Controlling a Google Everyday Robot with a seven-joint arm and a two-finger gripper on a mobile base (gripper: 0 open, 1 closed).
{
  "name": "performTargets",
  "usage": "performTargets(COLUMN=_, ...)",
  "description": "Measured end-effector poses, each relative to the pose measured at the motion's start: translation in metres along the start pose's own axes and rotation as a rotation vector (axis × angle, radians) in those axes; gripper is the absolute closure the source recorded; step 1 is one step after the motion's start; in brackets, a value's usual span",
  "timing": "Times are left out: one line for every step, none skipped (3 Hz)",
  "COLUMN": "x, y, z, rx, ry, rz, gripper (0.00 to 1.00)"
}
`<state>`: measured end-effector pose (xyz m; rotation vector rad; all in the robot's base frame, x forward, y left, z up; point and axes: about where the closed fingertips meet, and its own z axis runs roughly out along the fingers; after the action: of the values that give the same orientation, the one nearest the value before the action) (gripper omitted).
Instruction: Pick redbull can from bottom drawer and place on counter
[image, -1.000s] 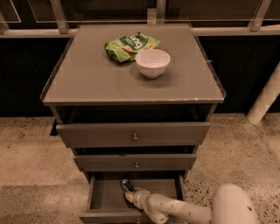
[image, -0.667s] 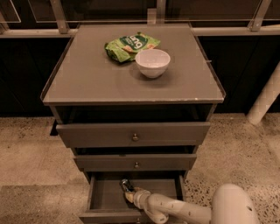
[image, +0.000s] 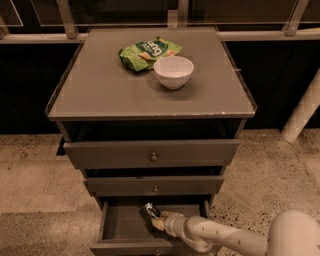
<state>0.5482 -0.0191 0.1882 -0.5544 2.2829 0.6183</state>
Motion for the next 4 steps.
performTargets(x=-0.016, y=-0.005, z=-0.037, rx=-0.081, ry=0.022, rz=-0.085, gripper=1.00)
performTargets(x=-0.018, y=0.008, z=-0.040, rx=-0.134, ry=0.027, rz=-0.092, gripper=1.00)
performTargets(x=-0.018, y=0.008, z=-0.040, rx=-0.135, ry=0.027, rz=-0.092, gripper=1.00)
performTargets(x=-0.025, y=0.010, z=-0.049, rx=-0.179, ry=0.032, rz=-0.104, gripper=1.00)
